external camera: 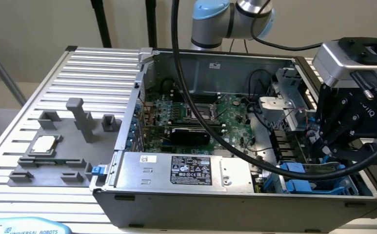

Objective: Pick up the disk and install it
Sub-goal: 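Insert the disk into the insertion slot, then insert the first disk wire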

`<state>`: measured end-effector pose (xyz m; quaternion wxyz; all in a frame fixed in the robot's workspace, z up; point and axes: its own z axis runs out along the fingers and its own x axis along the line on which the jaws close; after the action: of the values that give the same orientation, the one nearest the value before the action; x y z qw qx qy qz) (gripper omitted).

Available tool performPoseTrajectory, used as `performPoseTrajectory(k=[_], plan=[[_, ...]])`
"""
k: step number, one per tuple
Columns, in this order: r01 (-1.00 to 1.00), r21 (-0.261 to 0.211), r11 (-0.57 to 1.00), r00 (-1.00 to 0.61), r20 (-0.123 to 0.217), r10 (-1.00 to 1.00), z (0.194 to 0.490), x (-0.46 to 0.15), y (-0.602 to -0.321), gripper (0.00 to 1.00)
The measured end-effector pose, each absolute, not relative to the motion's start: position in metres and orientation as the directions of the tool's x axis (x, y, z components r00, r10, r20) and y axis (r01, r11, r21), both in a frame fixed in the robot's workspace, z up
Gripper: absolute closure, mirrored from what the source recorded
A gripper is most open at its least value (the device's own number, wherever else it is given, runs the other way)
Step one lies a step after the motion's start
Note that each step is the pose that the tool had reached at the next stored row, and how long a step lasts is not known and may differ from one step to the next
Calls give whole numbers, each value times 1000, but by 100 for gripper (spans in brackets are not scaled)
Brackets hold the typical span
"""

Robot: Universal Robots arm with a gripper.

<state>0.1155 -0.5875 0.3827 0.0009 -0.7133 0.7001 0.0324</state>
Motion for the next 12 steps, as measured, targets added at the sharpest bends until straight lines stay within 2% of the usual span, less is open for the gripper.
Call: performPoseTrajectory(k=[1,12], plan=[[-999,44,-20,18,-47,-999,383,116,-587,89],[-999,44,-20,18,-47,-999,383,116,-587,89]])
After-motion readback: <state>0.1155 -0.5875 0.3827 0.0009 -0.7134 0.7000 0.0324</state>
